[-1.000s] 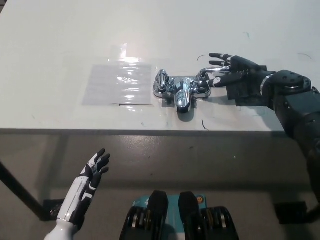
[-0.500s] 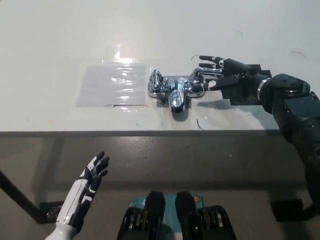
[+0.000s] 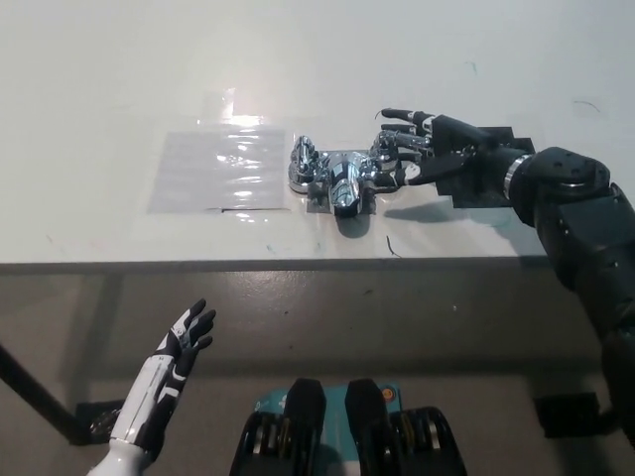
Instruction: The faucet is at the center of the desk and the robot turn off the faucet by turning the right faucet handle using the right hand
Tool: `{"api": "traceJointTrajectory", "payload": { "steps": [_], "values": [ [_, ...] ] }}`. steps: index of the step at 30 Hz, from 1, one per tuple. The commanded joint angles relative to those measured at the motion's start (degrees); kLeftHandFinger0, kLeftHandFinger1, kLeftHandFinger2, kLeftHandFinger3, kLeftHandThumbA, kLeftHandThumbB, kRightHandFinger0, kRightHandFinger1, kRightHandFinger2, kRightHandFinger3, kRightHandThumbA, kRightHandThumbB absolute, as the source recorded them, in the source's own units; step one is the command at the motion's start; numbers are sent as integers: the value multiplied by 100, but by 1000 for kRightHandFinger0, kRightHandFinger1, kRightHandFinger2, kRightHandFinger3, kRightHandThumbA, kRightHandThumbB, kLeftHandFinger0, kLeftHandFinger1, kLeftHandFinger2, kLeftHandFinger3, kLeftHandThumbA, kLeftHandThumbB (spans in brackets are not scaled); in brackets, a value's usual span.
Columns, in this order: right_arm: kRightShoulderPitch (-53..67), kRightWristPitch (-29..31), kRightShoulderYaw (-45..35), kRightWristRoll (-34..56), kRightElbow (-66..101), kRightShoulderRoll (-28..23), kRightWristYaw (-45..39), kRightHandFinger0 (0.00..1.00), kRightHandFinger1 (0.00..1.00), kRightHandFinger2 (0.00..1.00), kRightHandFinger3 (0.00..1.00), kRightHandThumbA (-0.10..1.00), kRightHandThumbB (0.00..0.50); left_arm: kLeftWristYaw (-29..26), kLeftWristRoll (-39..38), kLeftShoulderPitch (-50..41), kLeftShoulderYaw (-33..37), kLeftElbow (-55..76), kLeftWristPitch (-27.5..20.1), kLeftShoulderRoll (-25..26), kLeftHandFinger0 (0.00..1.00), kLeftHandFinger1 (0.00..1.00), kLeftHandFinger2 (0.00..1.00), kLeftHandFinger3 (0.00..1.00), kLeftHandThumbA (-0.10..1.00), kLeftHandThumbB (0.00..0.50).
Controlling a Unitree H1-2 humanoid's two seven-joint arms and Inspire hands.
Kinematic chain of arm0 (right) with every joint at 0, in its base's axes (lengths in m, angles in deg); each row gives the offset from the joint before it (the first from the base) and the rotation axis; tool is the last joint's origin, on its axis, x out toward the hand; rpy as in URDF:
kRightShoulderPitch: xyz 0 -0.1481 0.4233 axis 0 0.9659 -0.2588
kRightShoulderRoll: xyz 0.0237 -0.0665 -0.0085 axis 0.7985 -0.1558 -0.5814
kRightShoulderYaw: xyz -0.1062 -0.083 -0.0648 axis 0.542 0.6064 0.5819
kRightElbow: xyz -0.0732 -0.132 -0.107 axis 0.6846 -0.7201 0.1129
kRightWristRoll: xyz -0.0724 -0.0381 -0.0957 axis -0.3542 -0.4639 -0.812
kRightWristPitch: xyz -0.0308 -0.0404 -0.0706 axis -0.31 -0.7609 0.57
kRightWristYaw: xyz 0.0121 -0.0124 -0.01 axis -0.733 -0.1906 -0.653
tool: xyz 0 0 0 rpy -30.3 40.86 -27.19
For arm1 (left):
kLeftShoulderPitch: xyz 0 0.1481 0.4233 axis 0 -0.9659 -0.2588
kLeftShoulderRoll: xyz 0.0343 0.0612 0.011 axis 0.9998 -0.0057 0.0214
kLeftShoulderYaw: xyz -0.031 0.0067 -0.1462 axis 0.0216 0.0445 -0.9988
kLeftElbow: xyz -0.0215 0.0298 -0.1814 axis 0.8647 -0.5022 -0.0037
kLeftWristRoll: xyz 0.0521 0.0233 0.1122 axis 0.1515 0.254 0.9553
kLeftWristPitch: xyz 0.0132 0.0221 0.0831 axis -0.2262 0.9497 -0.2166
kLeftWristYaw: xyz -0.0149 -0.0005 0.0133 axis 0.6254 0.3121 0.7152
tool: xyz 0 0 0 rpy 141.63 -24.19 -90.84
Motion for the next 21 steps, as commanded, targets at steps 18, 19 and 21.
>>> {"api": "traceJointTrajectory", "payload": {
  "steps": [18,19,21],
  "values": [
    [69,711,281,-687,716,1535,2715,1000,1000,1000,1000,1000,417,22,-109,40,-108,192,-25,84,1000,1000,1000,1000,970,321],
    [122,701,227,-729,784,1629,3085,1000,1000,1000,1000,1000,403,24,-108,33,-109,197,-39,89,1000,1000,1000,1000,972,314],
    [210,787,106,-791,906,1796,3794,1000,1000,1000,1000,1000,371,24,-95,38,-109,175,-83,96,1000,1000,1000,1000,973,311]
  ]
}}
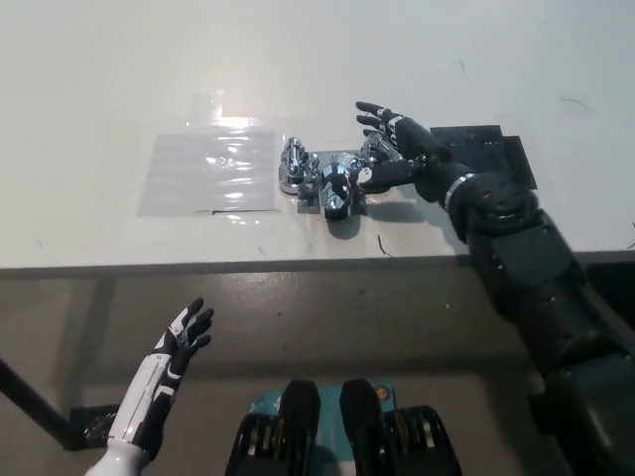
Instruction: The faucet is at the center of the desk and the robot turn off the faucet by turning the right faucet handle using the right hand
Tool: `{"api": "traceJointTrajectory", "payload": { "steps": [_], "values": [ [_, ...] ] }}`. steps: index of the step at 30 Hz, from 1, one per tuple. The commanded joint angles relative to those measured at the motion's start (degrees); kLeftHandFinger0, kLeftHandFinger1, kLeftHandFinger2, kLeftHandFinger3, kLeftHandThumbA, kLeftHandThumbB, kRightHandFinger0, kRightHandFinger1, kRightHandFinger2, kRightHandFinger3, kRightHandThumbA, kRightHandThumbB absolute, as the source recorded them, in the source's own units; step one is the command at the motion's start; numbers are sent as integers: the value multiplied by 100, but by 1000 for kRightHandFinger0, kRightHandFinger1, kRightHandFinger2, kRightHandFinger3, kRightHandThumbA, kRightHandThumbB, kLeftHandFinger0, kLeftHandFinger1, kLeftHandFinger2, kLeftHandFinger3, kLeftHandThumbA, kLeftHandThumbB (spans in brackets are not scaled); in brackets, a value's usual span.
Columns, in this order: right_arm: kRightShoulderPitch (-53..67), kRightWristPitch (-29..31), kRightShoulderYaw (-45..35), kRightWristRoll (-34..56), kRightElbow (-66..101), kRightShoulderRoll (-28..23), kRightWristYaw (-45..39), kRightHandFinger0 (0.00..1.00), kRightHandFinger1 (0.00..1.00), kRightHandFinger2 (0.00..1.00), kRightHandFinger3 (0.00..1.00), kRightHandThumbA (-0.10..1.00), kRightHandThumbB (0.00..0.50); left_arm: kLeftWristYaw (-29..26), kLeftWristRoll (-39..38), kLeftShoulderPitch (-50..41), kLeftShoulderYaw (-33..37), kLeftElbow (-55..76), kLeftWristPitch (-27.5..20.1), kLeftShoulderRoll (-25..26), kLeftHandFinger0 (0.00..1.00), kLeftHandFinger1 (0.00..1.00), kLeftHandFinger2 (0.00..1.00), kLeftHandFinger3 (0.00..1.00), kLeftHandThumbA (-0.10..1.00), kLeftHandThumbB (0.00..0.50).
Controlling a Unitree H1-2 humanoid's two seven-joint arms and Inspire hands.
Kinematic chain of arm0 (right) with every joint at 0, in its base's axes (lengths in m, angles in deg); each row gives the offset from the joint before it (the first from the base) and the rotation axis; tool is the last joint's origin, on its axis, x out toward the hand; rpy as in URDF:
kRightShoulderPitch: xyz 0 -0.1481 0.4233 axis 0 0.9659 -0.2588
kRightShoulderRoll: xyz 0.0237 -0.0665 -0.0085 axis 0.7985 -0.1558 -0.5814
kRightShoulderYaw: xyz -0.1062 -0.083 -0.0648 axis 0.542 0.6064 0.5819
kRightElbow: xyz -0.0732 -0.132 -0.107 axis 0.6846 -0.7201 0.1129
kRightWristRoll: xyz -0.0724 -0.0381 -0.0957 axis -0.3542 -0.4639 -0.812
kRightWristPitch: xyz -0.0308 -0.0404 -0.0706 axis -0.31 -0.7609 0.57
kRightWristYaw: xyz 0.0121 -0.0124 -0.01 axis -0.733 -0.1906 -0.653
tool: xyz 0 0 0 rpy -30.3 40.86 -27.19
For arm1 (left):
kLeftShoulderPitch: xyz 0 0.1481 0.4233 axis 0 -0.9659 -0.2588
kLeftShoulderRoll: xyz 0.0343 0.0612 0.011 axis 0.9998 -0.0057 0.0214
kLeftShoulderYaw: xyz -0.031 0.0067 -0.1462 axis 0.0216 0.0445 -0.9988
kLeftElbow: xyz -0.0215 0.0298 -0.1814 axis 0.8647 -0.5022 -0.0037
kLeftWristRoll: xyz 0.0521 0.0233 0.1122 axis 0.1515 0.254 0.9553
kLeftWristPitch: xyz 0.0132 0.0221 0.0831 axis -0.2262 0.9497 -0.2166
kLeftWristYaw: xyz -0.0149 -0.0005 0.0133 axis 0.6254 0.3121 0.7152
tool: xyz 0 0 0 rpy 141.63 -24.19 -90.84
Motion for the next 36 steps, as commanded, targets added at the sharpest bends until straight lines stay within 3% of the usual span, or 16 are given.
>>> {"api": "traceJointTrajectory", "payload": {
  "steps": [1,4,7,10,11,16,24,30,31,33,35,36],
  "values": [
    [-88,609,13,-543,466,1102,2338,1000,1000,1000,1000,1000,328,36,-78,34,-90,173,-81,88,1000,1000,1000,1000,965,317],
    [-60,805,-62,-769,487,1347,3499,1000,1000,1000,1000,1000,304,41,-103,34,-95,157,-119,87,1000,1000,1000,1000,960,309],
    [-53,853,-115,-915,664,1524,4159,1000,1000,1000,1000,1000,245,32,-75,22,-102,174,-103,103,1000,1000,1000,1000,963,307],
    [-34,840,-213,-891,835,1619,4407,1000,1000,1000,1000,1000,231,29,-52,32,-97,178,-86,109,1000,1000,1000,1000,968,312],
    [-55,894,-251,-901,836,1649,4572,1000,1000,1000,1000,1000,195,36,-59,48,-100,158,-115,118,1000,1000,1000,1000,970,312],
    [-110,1021,-406,-882,837,1763,5114,1000,1000,1000,1000,1000,143,61,-86,51,-113,173,-129,155,1000,1000,1000,1000,972,316],
    [-241,1076,-544,-977,895,1871,5928,1000,1000,1000,1000,1000,99,59,-27,62,-98,194,-68,173,1000,1000,1000,1000,975,318],
    [-72,1523,-626,-850,1271,1804,5669,1000,1000,1000,1000,1000,122,73,-56,101,-109,192,-49,189,1000,1000,1000,1000,970,323],
    [30,1625,-660,-764,1504,1785,5483,1000,1000,1000,1000,1000,177,66,-42,105,-114,196,-47,194,1000,1000,1000,1000,972,307],
    [259,1601,-673,-625,2099,1739,5088,1000,1000,1000,1000,1000,155,72,-46,107,-119,188,-56,207,1000,1000,1000,1000,973,305],
    [438,1554,-673,-534,2681,1684,4813,1000,1000,1000,1000,1000,173,75,-56,108,-122,189,-77,214,1000,1000,1000,1000,973,304],
    [575,1434,-673,-446,3200,1642,4615,1000,1000,1000,1000,1000,220,86,-75,114,-122,196,-51,224,1000,1000,1000,1000,970,316]
  ]
}}
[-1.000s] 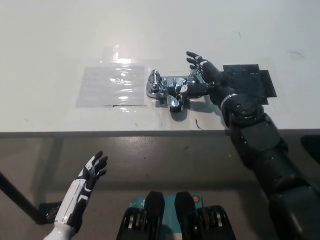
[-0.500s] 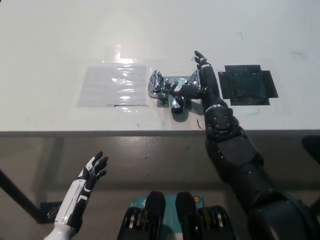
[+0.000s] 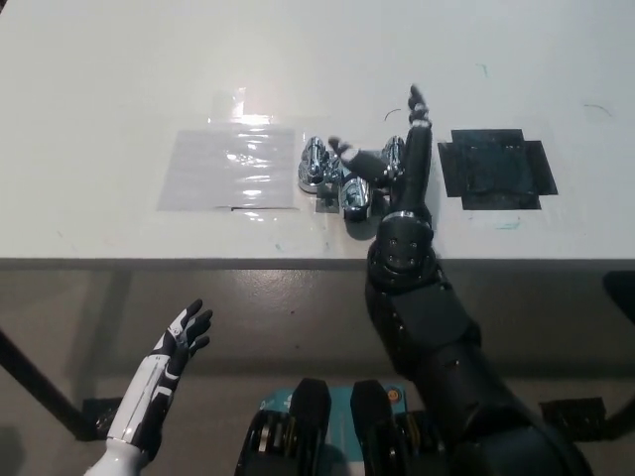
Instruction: The faucet is at the center of the desk and the robot turn off the faucet by turning the right faucet handle using the right hand
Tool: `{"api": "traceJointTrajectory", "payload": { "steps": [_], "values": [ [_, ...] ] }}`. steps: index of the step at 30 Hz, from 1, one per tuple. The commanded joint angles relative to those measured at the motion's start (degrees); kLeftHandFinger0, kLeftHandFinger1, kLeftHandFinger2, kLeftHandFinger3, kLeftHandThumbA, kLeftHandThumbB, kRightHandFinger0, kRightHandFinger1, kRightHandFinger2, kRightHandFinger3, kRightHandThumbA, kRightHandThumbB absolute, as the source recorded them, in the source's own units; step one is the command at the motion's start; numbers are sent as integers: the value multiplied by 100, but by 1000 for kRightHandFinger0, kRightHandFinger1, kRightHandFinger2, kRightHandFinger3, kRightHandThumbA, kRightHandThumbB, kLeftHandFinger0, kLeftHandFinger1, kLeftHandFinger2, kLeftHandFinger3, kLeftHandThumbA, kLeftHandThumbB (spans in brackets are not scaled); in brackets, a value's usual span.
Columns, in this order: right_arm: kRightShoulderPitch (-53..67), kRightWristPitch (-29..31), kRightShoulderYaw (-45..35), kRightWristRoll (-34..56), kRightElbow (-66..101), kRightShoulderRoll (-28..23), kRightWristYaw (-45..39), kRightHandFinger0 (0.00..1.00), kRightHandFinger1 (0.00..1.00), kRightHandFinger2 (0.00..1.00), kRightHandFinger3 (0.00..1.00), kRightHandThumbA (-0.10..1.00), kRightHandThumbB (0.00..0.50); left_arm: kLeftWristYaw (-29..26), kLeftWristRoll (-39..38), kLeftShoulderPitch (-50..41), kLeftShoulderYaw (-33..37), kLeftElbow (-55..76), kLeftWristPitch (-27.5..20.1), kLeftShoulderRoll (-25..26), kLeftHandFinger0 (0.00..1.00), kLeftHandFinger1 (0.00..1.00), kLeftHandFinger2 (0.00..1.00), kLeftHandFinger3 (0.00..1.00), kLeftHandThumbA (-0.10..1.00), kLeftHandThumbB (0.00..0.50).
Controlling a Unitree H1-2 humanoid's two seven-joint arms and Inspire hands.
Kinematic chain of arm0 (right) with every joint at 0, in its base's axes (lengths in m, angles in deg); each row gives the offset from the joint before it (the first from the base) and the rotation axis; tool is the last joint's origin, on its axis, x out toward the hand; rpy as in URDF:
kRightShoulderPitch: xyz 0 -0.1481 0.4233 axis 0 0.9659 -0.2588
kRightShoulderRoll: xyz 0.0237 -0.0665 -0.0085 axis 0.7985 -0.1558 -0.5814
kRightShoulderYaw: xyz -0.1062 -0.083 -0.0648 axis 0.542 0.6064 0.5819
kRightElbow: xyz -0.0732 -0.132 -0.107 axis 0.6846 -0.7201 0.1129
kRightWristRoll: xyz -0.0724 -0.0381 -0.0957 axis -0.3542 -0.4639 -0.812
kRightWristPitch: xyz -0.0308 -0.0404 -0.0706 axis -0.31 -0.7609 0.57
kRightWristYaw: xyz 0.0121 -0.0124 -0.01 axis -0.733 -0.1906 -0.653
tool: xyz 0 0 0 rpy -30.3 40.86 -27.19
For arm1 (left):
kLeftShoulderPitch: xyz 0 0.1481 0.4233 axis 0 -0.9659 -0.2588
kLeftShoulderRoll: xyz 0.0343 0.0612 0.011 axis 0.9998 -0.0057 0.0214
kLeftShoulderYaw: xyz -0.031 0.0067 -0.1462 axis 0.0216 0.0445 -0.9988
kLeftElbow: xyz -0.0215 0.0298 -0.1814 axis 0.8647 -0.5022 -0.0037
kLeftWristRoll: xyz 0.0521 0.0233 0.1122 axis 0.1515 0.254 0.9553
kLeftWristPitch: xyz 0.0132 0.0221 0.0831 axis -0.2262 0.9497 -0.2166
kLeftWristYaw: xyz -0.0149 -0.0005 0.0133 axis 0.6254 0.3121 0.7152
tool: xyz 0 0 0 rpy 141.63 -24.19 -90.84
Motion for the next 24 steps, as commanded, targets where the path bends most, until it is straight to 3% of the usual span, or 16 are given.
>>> {"api": "traceJointTrajectory", "payload": {
  "steps": [1,5,10,12,14,17,18,20,24],
  "values": [
    [-14,707,-70,115,2188,213,20,1000,1000,1000,1000,1000,228,91,-93,121,-121,204,-36,199,1000,1000,1000,1000,969,318],
    [280,911,106,-335,3135,-42,2,1000,1000,1000,1000,1000,192,88,-100,124,-130,188,-48,209,1000,1000,1000,1000,968,318],
    [739,621,123,-365,4538,-111,-184,1000,1000,1000,1000,1000,310,75,-80,96,-129,206,-64,204,1000,1000,1000,1000,972,307],
    [766,608,126,-363,4641,-106,-182,1000,1000,1000,1000,1000,299,75,-81,95,-131,208,-61,204,1000,1000,1000,1000,972,306],
    [973,711,220,-901,5594,-169,-142,1000,1000,1000,1000,1000,247,80,-90,117,-135,193,-73,210,1000,1000,1000,1000,970,302],
    [1271,664,424,-1184,6493,-279,-449,1000,1000,1000,1000,1000,234,88,-80,99,-137,215,-66,234,1000,1000,1000,1000,979,300],
    [1432,639,527,-1279,6865,-367,-646,1000,1000,1000,1000,1000,281,84,-95,127,-147,217,-61,232,1000,1000,1000,1000,977,299],
    [1620,552,631,-1352,7214,-453,-848,1000,1000,1000,1000,1000,293,81,-102,110,-149,250,-45,228,1000,1000,1000,1000,973,297],
    [2552,847,1004,-1283,8048,-924,-1459,1000,1000,1000,1000,1000,241,102,-113,93,-164,330,5,275,1000,1000,1000,1000,979,286]
  ]
}}
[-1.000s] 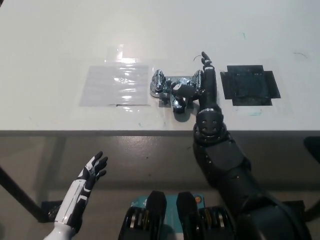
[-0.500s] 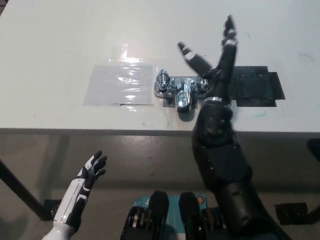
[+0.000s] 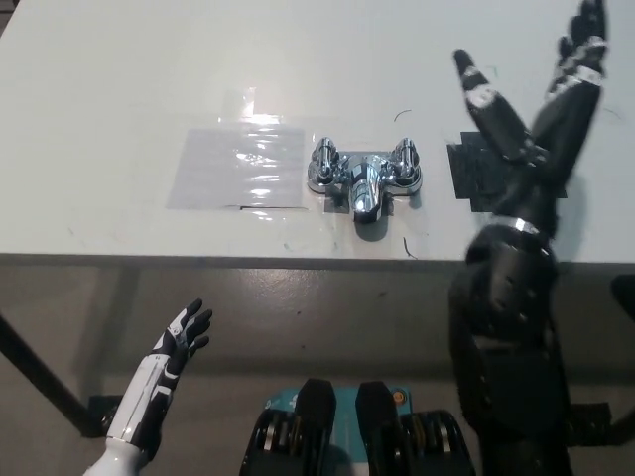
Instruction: The faucet is at the center of the desk and the robot turn off the faucet by turning the right faucet handle using the right hand
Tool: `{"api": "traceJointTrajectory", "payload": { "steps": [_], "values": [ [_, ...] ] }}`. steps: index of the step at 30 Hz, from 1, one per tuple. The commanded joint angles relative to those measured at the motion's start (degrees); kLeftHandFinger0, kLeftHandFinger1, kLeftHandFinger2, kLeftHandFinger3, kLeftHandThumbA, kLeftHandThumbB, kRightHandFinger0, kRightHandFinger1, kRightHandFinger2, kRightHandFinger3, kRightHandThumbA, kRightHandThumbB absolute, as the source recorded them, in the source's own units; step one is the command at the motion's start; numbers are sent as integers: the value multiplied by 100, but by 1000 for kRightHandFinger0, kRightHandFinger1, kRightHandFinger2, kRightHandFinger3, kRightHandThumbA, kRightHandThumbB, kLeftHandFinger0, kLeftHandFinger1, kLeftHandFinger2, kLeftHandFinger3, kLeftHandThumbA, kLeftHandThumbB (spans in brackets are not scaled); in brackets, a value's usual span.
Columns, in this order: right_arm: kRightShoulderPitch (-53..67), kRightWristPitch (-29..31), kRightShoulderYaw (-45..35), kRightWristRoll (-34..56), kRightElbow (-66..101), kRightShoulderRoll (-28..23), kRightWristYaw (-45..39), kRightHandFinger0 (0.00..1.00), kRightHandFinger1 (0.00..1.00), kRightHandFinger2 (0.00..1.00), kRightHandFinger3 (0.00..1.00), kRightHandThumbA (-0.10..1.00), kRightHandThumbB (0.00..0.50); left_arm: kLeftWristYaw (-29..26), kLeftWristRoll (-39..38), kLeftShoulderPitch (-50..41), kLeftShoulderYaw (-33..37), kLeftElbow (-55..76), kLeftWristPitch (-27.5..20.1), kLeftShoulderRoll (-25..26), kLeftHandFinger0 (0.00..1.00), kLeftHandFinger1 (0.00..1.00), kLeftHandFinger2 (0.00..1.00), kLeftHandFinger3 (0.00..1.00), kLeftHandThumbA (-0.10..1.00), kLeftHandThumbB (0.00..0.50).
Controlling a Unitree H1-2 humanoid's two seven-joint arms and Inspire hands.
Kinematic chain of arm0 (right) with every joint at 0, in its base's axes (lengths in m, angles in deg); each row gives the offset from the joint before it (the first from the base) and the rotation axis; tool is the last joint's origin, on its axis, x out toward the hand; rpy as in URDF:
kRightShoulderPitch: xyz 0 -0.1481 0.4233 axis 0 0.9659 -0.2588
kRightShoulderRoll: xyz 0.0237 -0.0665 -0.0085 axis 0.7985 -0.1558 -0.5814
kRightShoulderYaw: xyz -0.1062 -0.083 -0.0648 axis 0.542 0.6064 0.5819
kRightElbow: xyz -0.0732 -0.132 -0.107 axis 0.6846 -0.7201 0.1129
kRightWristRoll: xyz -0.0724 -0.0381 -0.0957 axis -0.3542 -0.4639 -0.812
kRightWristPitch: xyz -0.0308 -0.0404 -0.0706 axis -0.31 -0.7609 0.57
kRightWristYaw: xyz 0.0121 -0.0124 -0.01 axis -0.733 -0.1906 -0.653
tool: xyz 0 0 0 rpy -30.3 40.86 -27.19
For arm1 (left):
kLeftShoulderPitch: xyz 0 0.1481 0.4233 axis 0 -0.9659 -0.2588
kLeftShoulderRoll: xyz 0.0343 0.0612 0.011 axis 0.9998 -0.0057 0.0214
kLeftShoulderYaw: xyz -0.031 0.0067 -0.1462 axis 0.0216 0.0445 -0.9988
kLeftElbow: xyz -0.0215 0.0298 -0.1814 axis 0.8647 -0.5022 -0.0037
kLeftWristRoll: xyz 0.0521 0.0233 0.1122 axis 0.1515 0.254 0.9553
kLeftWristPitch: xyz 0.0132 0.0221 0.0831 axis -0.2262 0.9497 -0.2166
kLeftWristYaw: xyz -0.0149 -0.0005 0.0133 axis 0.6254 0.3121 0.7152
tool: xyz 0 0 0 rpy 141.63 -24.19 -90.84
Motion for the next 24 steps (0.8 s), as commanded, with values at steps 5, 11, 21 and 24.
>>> {"api": "traceJointTrajectory", "payload": {
  "steps": [5,11,21,24],
  "values": [
    [1798,1066,1123,-1172,3504,-993,-1522,1000,1000,1000,1000,1000,190,78,-98,95,-174,321,-36,249,1000,1000,1000,1000,981,287],
    [2838,1484,1392,-1151,2914,-1355,-1421,1000,1000,1000,1000,1000,252,67,-73,84,-174,312,-82,247,1000,1000,1000,1000,998,286],
    [3648,1622,1364,-1128,863,-1614,-1232,1000,1000,1000,1000,1000,192,-28,-18,58,-255,291,-116,162,1000,1000,1000,1000,982,293],
    [3743,1534,1330,-1008,606,-1575,-1295,1000,1000,1000,1000,1000,184,-31,2,-29,-269,354,-83,156,1000,1000,1000,1000,988,307]
  ]
}}
